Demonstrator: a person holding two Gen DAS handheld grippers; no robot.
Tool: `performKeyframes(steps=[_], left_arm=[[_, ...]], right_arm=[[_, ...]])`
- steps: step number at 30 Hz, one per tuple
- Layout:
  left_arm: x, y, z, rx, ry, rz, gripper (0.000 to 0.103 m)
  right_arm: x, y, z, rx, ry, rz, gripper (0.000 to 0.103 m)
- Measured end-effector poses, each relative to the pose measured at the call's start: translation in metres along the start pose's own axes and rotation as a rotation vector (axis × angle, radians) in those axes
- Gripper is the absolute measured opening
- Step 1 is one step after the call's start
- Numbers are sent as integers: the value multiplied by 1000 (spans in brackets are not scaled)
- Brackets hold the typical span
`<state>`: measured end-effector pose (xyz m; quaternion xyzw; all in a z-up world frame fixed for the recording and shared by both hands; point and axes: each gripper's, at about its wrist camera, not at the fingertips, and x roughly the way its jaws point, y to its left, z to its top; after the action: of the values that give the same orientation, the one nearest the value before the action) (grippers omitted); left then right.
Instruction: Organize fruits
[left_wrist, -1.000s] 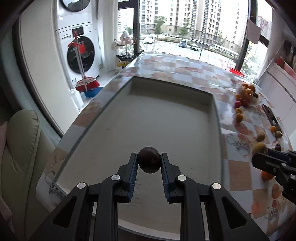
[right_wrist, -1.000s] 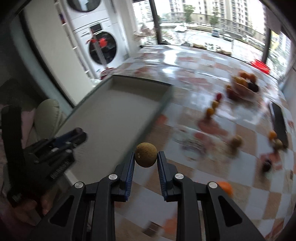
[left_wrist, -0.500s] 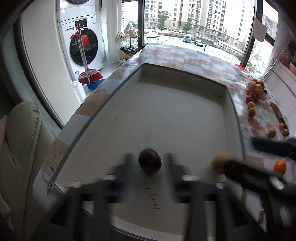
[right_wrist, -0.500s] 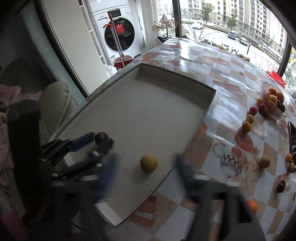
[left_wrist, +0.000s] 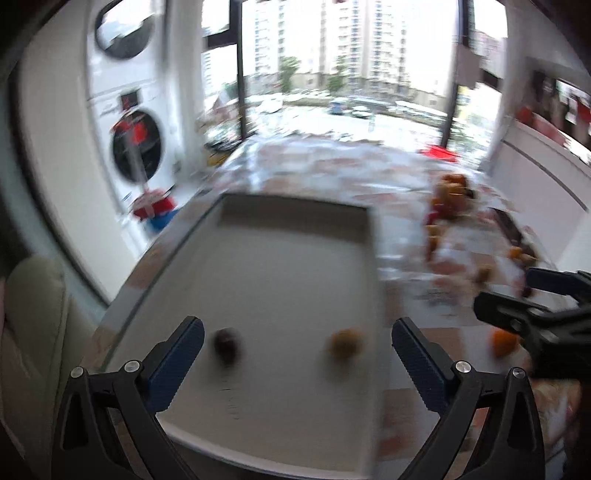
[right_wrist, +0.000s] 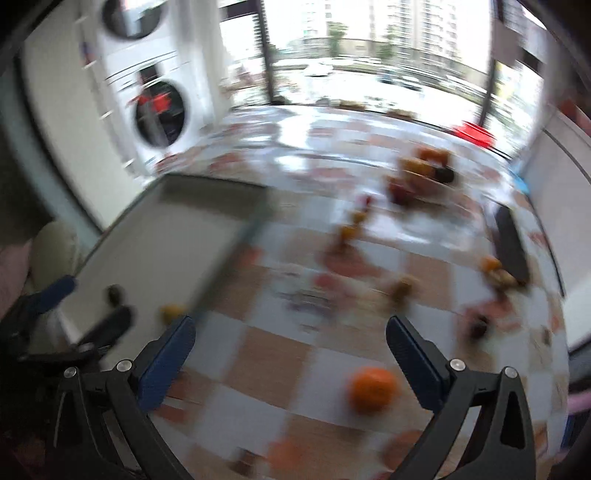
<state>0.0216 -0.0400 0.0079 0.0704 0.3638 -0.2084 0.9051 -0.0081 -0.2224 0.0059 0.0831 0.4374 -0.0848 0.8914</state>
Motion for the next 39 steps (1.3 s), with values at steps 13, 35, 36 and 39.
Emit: performKeyframes(steps=[13, 35, 36, 39], left_arm=[[38, -122, -30, 265, 103, -120, 102], [71, -125, -33, 218, 135, -104, 102], [71, -125, -33, 218, 135, -104, 102], [71, -124, -33, 218, 135, -104, 102]], right_arm=[[7, -160, -80, 295, 110, -275, 103], [10, -170, -97, 265, 12, -303, 103], [10, -170, -97, 265, 12, -303, 103], [10, -170, -97, 265, 12, -303, 103]])
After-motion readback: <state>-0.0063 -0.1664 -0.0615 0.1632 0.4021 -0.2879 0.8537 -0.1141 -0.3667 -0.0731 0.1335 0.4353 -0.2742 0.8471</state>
